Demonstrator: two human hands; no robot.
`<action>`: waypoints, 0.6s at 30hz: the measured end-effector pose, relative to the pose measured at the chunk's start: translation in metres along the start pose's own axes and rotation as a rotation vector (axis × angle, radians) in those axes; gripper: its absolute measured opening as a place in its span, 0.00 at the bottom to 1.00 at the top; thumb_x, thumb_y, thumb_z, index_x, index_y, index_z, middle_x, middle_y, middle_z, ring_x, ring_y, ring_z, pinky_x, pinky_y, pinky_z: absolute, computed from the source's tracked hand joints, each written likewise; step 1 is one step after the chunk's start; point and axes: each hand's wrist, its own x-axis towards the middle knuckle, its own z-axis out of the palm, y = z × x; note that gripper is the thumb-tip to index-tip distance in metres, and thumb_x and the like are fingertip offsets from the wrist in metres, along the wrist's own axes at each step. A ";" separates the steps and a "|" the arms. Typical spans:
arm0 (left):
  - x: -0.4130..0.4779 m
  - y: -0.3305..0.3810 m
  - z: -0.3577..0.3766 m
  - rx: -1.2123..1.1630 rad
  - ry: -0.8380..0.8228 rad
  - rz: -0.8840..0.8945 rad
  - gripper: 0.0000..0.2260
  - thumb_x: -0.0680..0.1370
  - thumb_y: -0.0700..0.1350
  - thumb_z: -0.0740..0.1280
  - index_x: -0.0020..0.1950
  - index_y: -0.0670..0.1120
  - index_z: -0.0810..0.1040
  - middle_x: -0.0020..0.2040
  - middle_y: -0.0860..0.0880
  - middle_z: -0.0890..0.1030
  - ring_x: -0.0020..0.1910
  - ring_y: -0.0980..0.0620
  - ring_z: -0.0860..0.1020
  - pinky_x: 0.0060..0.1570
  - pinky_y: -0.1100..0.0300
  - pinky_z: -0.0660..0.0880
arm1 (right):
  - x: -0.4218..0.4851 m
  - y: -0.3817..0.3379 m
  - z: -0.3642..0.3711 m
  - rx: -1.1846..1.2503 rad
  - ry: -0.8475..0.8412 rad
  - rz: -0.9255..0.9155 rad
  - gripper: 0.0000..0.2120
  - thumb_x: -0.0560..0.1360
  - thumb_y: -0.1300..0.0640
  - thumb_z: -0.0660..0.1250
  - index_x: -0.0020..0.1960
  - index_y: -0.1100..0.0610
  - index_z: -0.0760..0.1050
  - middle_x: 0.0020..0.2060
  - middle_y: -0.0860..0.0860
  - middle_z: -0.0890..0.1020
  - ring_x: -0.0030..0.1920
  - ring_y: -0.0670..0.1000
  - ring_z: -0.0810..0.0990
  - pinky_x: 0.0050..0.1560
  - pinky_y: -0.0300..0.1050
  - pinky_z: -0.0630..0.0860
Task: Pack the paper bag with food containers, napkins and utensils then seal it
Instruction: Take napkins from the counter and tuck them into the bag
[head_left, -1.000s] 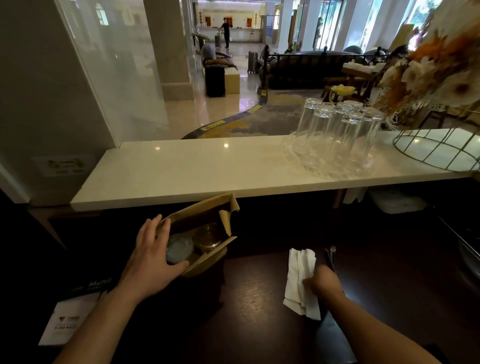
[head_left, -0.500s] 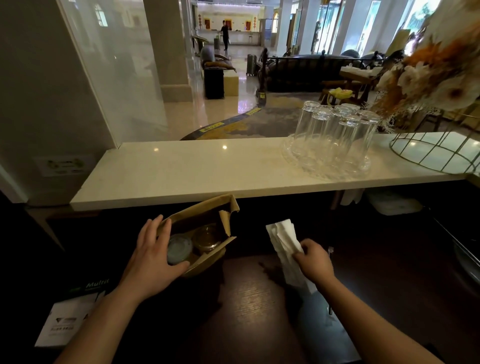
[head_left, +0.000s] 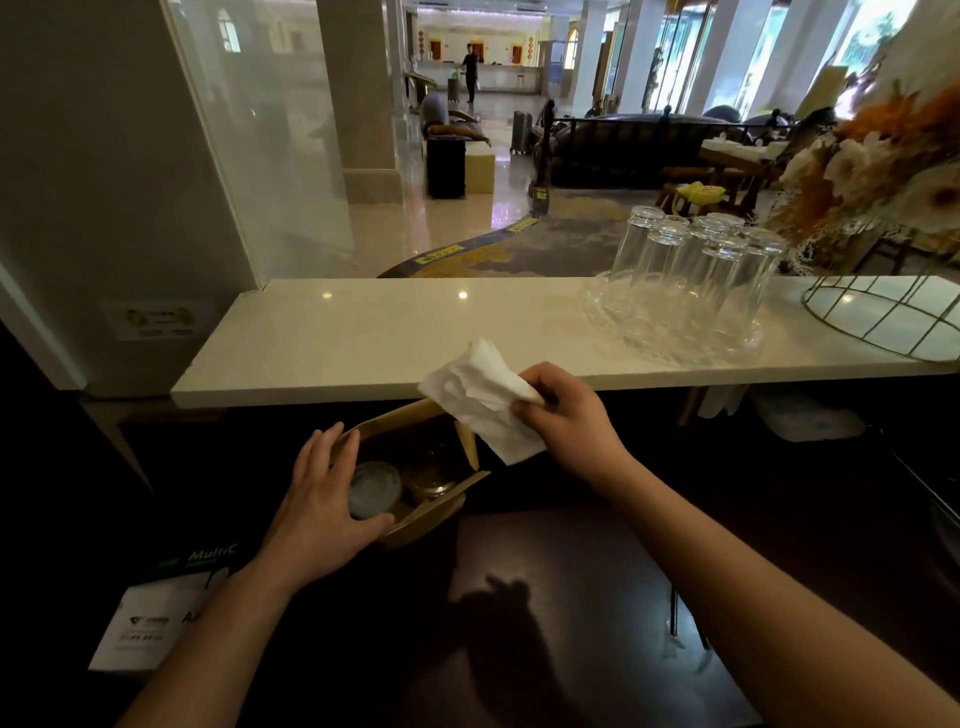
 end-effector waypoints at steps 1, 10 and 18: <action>0.001 -0.001 0.000 -0.006 0.003 0.002 0.49 0.69 0.61 0.73 0.79 0.49 0.47 0.80 0.51 0.42 0.77 0.52 0.37 0.73 0.47 0.51 | 0.005 -0.007 0.005 0.029 -0.025 -0.023 0.06 0.73 0.62 0.67 0.45 0.50 0.76 0.39 0.45 0.80 0.41 0.45 0.79 0.41 0.44 0.75; 0.004 -0.006 -0.001 -0.107 0.020 0.029 0.51 0.63 0.63 0.73 0.78 0.50 0.51 0.79 0.48 0.49 0.77 0.47 0.44 0.73 0.47 0.56 | 0.042 -0.035 0.073 0.163 -0.344 -0.084 0.07 0.72 0.65 0.70 0.48 0.56 0.77 0.41 0.49 0.80 0.44 0.48 0.78 0.48 0.49 0.76; 0.001 -0.013 -0.006 -0.160 0.029 -0.021 0.57 0.57 0.71 0.69 0.78 0.49 0.50 0.79 0.54 0.45 0.77 0.52 0.42 0.74 0.46 0.55 | 0.060 -0.010 0.096 -0.518 -0.843 -0.121 0.09 0.73 0.60 0.66 0.53 0.55 0.78 0.47 0.48 0.79 0.47 0.51 0.77 0.44 0.44 0.69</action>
